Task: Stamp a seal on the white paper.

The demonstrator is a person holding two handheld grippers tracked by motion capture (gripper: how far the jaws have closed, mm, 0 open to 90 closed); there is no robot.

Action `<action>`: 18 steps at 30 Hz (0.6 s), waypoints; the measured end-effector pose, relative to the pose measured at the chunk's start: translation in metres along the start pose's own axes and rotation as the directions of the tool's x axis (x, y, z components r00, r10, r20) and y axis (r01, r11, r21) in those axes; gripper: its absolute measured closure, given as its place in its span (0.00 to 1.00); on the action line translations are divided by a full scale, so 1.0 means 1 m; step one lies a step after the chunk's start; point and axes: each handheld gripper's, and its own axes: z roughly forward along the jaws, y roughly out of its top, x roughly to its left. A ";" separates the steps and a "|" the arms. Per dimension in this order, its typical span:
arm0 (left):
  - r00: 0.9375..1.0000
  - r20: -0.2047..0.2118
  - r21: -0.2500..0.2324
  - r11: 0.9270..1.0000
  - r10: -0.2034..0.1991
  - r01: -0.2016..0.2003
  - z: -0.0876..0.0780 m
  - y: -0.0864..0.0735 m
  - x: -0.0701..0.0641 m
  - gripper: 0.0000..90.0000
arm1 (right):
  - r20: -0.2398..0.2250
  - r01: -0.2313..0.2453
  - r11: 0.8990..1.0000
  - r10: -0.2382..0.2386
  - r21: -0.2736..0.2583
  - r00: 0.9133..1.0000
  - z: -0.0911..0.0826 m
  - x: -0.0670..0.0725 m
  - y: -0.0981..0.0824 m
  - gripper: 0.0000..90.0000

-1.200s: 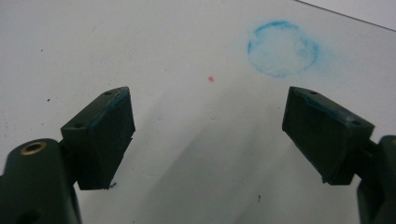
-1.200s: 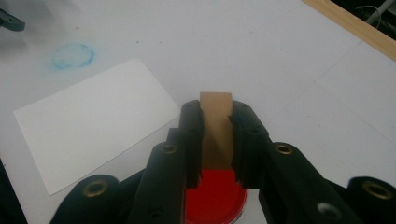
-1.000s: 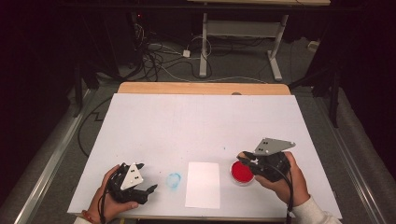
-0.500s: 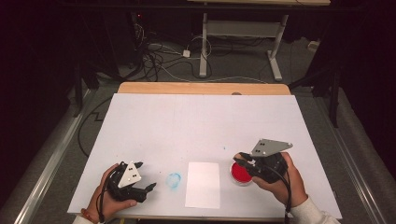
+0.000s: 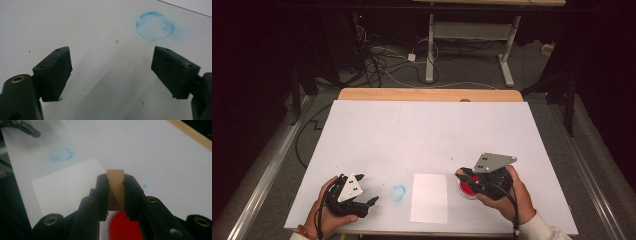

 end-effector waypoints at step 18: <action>1.000 0.001 0.013 1.000 0.007 -0.007 -0.001 -0.001 -0.003 0.18 | -0.094 0.100 0.991 -0.091 0.094 0.991 0.051 0.032 0.003 0.85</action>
